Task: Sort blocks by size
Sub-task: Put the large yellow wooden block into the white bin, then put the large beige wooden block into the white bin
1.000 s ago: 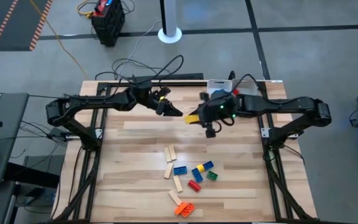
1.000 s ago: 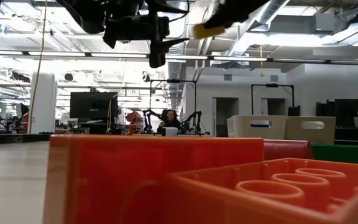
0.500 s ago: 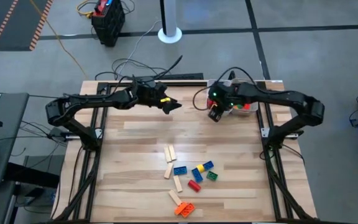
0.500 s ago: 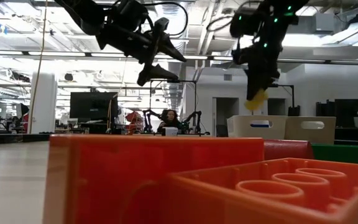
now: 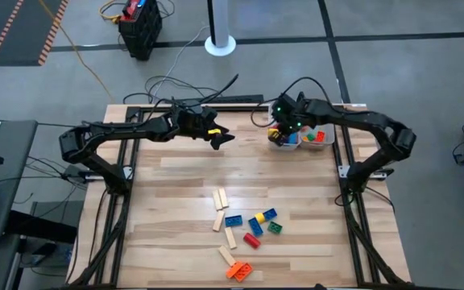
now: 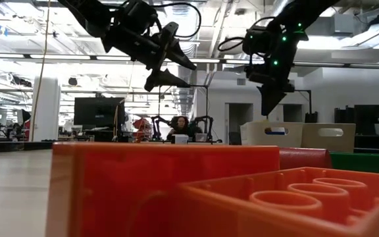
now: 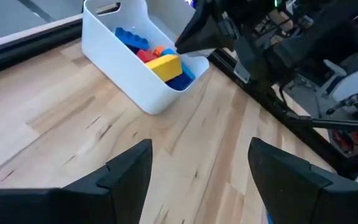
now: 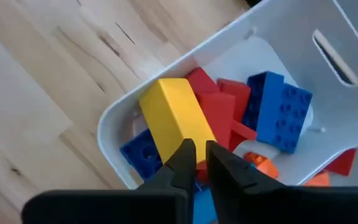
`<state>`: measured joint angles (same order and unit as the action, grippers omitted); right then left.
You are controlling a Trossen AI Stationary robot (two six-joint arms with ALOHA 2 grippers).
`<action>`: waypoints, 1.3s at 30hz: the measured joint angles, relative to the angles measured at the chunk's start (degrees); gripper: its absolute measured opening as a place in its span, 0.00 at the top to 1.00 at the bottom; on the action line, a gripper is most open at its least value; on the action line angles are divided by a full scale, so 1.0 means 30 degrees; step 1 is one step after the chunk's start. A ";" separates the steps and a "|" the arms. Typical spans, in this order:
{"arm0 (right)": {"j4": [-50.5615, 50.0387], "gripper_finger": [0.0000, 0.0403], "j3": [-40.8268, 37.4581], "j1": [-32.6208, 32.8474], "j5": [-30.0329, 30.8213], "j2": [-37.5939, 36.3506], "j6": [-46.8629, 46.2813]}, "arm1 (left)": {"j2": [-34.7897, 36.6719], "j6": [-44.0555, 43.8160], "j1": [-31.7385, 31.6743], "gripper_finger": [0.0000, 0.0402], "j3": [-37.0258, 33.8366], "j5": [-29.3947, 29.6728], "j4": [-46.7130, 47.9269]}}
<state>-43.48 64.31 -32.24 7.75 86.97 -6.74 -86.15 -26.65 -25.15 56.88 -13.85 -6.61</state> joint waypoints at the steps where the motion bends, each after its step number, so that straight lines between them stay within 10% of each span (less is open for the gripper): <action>1: -0.0007 0.85 0.0000 -0.0130 -0.0438 -0.0123 0.0075 | 0.0000 0.0000 0.0000 0.37 0.0000 0.0000 -0.0027; 39: 0.3516 0.84 0.0007 0.5252 -0.1134 -0.2019 -0.0702 | 0.0000 -0.0037 0.0000 0.37 0.0000 -0.0015 -0.0035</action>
<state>-32.94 64.34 -16.48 4.35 80.91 -8.84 -86.15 -26.76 -25.15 56.88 -13.89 -6.72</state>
